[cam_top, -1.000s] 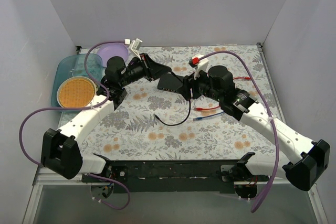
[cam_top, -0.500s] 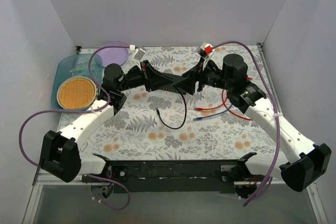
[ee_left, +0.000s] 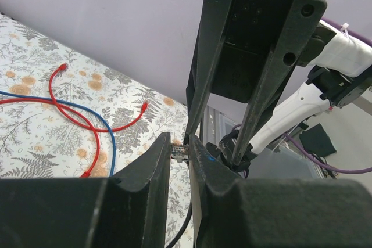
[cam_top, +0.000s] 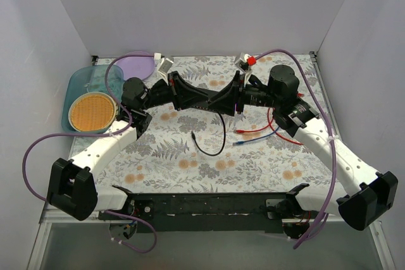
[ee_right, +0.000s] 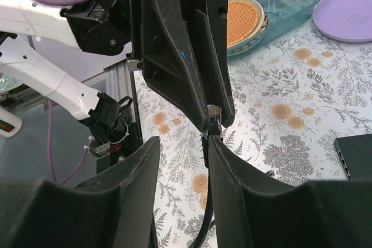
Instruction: Insert the plug into the switch port
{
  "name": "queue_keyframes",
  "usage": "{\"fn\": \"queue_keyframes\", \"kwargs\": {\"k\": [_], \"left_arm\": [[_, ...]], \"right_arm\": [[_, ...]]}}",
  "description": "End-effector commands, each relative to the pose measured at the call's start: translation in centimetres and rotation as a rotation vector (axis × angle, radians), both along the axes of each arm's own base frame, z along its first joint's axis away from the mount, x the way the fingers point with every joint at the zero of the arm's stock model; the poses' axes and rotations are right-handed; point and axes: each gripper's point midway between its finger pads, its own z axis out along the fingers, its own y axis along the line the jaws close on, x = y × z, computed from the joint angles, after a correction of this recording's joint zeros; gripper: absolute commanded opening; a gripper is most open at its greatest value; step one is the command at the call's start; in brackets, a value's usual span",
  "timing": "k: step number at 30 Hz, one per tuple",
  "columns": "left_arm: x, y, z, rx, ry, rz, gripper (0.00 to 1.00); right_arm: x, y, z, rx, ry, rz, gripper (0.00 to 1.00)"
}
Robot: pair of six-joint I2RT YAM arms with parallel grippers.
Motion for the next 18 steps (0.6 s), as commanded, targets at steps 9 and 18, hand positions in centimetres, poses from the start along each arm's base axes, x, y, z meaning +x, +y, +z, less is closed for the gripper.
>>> {"fn": "queue_keyframes", "kwargs": {"k": [9,18], "left_arm": [[-1.8,0.6,2.3,-0.037,-0.082,-0.025,0.0],[-2.0,0.6,2.4,-0.037,-0.082,-0.028,0.0]], "right_arm": [[1.4,0.2,-1.2,-0.017,0.003,-0.042,0.5],[1.5,0.4,-1.5,-0.009,0.016,-0.036,0.01]]}}
